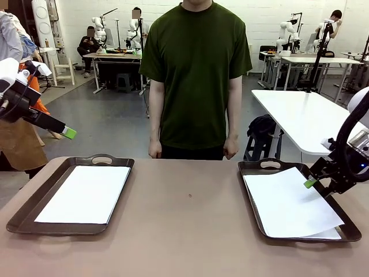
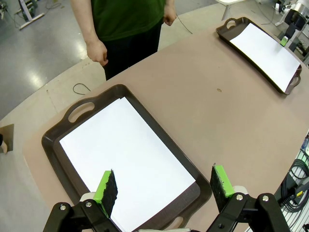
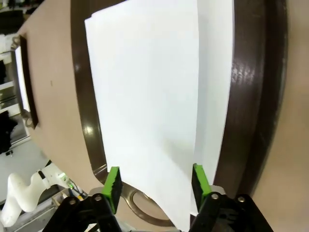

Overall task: Sort the A4 documents.
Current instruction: Place the A4 Paper in the designated Handle tray.

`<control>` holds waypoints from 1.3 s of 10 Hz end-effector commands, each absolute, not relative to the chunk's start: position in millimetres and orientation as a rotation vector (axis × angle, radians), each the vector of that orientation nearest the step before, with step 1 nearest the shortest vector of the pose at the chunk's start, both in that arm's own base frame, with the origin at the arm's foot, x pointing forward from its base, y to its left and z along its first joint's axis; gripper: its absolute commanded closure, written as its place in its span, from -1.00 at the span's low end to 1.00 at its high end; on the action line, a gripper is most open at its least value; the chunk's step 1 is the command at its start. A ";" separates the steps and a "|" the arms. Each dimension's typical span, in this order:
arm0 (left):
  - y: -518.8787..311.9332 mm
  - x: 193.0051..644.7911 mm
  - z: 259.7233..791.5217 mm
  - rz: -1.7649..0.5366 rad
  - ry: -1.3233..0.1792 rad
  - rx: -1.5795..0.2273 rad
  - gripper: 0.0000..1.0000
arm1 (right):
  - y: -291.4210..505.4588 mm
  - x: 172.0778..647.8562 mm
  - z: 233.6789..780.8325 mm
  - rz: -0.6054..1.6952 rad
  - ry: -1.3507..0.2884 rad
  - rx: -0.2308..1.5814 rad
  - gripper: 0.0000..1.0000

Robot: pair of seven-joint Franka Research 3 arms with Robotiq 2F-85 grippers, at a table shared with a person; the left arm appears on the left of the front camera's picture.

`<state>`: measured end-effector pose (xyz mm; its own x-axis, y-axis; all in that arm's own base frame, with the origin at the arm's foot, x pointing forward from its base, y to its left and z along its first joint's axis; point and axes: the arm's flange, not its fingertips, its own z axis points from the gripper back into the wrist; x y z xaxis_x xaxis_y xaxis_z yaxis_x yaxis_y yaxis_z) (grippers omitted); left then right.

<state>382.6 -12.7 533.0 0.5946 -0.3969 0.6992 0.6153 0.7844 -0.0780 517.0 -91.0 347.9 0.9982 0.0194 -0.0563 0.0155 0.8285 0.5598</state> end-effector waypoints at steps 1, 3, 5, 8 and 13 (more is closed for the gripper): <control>-12.1 382.5 530.8 -0.618 -0.726 -0.325 -1.00 | -86.5 505.4 357.9 -0.039 0.054 0.533 -0.88; -12.1 382.5 530.8 -0.618 -0.726 -0.325 -1.00 | -86.8 502.3 363.6 -0.042 0.045 0.528 -1.00; -12.1 382.5 530.8 -0.618 -0.726 -0.325 -1.00 | -81.5 501.4 362.1 -0.047 0.029 0.539 -1.00; -12.1 382.5 530.8 -0.618 -0.726 -0.325 -1.00 | -91.2 507.4 367.0 -0.021 0.041 0.563 -1.00; -12.1 382.5 530.8 -0.618 -0.726 -0.325 -1.00 | -91.2 507.4 367.0 -0.021 0.041 0.563 -1.00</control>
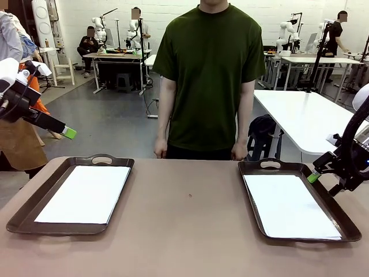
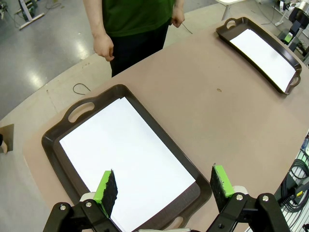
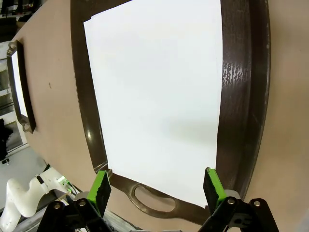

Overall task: Sort the A4 documents.
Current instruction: Place the A4 Paper in the designated Handle tray.

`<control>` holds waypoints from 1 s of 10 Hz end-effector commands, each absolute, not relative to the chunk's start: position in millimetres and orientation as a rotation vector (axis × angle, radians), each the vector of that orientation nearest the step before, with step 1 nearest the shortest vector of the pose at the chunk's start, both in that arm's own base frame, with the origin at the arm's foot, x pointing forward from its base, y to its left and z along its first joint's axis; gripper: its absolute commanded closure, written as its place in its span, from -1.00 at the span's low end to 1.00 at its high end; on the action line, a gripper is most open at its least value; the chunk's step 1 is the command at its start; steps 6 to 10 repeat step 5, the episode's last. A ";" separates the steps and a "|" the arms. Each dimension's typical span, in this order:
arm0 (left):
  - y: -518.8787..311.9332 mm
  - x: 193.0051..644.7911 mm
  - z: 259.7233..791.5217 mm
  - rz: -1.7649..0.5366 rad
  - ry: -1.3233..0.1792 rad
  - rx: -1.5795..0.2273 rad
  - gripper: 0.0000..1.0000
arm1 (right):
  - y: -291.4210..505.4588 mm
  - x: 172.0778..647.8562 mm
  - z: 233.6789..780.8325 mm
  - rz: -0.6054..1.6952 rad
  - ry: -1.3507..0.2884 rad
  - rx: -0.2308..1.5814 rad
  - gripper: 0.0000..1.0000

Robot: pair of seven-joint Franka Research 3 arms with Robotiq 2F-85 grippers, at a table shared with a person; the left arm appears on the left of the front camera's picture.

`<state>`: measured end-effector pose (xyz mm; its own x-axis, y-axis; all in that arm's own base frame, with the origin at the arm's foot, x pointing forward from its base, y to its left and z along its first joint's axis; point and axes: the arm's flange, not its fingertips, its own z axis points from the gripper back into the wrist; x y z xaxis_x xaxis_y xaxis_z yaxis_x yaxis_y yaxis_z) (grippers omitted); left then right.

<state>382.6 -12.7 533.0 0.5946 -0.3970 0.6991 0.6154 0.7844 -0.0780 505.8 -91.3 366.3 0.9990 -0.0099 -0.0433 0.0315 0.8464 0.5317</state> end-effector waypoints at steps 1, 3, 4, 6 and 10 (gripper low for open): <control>-12.1 382.5 530.8 -0.618 -0.726 -0.325 -1.00 | -91.2 507.4 367.0 -0.021 0.041 0.563 -1.00; -12.1 382.5 530.8 -0.618 -0.726 -0.325 -1.00 | -91.2 507.4 367.0 -0.021 0.041 0.563 -1.00; -12.1 382.5 530.8 -0.618 -0.726 -0.325 -1.00 | -91.2 507.4 367.0 -0.021 0.041 0.563 -1.00; -12.1 382.5 530.8 -0.618 -0.726 -0.325 -1.00 | -91.2 507.4 367.0 -0.021 0.041 0.563 -1.00; -12.1 382.5 530.8 -0.618 -0.726 -0.325 -1.00 | -91.2 507.4 367.0 -0.021 0.041 0.563 -1.00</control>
